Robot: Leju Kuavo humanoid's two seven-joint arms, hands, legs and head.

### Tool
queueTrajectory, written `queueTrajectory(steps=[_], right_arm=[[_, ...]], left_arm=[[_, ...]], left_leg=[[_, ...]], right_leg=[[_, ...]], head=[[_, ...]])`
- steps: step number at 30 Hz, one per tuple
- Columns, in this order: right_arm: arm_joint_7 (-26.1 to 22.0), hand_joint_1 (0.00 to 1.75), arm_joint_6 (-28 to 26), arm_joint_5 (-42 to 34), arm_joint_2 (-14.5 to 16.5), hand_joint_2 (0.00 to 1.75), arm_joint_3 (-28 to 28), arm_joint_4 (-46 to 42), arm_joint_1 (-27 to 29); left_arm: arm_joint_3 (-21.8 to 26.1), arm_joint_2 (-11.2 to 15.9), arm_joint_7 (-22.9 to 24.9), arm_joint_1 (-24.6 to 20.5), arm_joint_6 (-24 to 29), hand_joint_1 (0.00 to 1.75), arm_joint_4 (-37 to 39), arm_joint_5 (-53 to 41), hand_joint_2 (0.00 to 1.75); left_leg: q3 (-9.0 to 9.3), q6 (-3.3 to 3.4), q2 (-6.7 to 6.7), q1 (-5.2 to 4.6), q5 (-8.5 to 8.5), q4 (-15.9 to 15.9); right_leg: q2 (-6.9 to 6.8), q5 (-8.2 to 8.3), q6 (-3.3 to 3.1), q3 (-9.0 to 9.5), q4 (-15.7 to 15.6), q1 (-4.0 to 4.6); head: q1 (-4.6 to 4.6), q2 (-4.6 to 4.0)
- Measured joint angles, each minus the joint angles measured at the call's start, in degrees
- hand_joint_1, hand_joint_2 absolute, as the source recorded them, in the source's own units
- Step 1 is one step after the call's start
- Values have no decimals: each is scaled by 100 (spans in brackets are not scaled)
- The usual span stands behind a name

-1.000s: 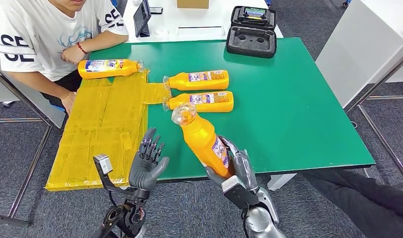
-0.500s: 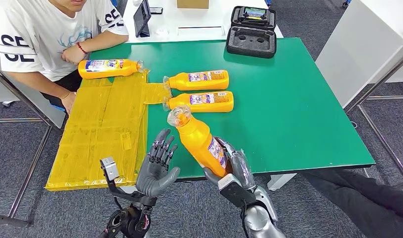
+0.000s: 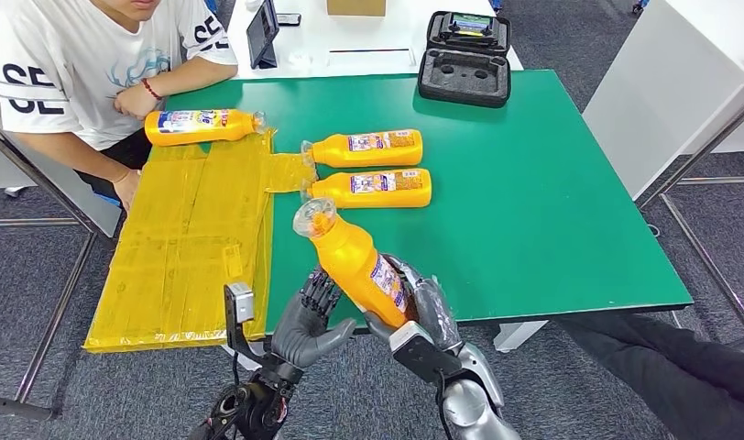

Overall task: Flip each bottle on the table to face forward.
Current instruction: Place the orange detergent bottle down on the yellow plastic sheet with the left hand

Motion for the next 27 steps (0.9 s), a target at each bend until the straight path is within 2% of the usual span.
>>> queueTrajectory(steps=[11, 27], right_arm=[[-16, 175, 165, -121, 1, 175, 149, 207, 0], [-40, 175, 480, -120, -5, 175, 496, 570, -167]], left_arm=[[7, -34, 15, -67, 12, 0, 237, 340, 175], [13, -27, -208, -47, 63, 0, 77, 599, 175]], left_leg=[[0, 0, 0, 0, 0, 0], [0, 0, -1, 0, 0, 0]], right_leg=[[0, 0, 0, 0, 0, 0], [0, 0, 0, 1, 0, 0]], head=[[0, 0], [1, 0]])
